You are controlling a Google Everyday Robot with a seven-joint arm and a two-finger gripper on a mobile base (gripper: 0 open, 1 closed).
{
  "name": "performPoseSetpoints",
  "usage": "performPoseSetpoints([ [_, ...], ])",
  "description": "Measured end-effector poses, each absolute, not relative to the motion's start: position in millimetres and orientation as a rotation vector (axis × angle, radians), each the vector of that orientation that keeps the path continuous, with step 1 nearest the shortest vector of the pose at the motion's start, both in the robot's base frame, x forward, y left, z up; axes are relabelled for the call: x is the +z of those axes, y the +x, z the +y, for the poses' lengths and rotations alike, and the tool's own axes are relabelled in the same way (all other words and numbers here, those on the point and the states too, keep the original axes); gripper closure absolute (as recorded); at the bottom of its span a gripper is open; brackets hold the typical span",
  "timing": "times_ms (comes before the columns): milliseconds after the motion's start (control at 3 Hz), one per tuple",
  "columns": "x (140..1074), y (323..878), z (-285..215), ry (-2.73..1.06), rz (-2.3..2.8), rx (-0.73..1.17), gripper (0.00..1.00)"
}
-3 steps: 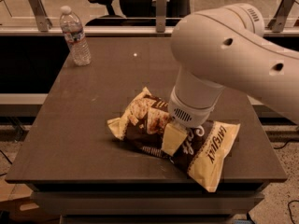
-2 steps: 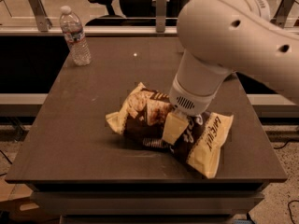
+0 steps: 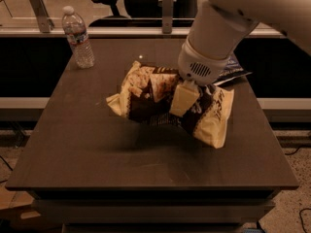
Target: Move brown chip bag near water bottle
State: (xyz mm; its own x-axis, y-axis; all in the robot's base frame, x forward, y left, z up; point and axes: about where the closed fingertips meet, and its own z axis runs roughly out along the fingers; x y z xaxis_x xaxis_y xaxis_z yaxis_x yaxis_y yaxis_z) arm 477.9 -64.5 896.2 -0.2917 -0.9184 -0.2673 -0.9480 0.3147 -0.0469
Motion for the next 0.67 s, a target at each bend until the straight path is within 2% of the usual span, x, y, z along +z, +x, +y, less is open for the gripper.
performPoseSetpoints([
  [667,944,497,-31,-1.838,2.211,0.13,1.0],
])
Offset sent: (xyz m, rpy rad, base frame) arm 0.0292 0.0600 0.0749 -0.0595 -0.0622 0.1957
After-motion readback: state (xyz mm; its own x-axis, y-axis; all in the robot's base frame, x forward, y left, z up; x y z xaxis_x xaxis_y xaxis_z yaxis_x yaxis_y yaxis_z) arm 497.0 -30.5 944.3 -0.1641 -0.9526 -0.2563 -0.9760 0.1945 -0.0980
